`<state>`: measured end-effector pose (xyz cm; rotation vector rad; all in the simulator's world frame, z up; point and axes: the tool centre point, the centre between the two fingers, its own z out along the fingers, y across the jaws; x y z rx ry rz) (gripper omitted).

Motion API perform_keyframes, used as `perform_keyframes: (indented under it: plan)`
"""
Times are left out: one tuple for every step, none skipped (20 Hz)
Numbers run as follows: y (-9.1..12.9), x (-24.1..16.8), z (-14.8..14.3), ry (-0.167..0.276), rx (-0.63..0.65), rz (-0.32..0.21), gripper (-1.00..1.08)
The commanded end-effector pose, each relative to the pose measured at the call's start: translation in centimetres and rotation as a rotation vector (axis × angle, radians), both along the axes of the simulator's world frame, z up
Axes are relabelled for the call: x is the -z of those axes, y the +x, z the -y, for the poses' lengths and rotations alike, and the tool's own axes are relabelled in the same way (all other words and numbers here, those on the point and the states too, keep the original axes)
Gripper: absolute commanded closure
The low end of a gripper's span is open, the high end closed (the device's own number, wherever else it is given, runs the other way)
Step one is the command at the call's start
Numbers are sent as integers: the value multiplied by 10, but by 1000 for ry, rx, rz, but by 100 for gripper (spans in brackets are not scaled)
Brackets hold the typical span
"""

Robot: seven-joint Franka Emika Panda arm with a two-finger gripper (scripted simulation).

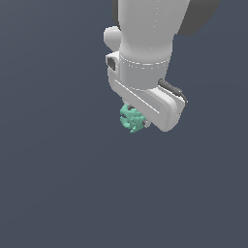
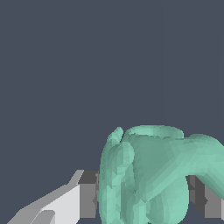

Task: Pick up the object and move it to a goal position.

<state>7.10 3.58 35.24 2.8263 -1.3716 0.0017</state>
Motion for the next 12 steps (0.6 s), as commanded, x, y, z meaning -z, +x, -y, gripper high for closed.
perform_keyframes:
  plan:
    - [4,-9,1,0,0,-1,108]
    - [5,-11,2,0,0,-1,108]
    - [6,-14,2,0,0,-1,108]
    - [7,-16,2,0,0,-1,108]
    - [8,-17,3,0,0,-1,108]
    - [9,-19,3,0,0,-1,108]
    - [9,-20,3,0,0,-1,108]
    - [10,-21,3,1,-1,-1,108]
    - [10,-22,3,1,-1,-1,108]
    - [11,-22,3,1,-1,-1,108]
    - [11,-23,3,1,-1,-1,108]
    - [11,-23,3,1,-1,-1,108]
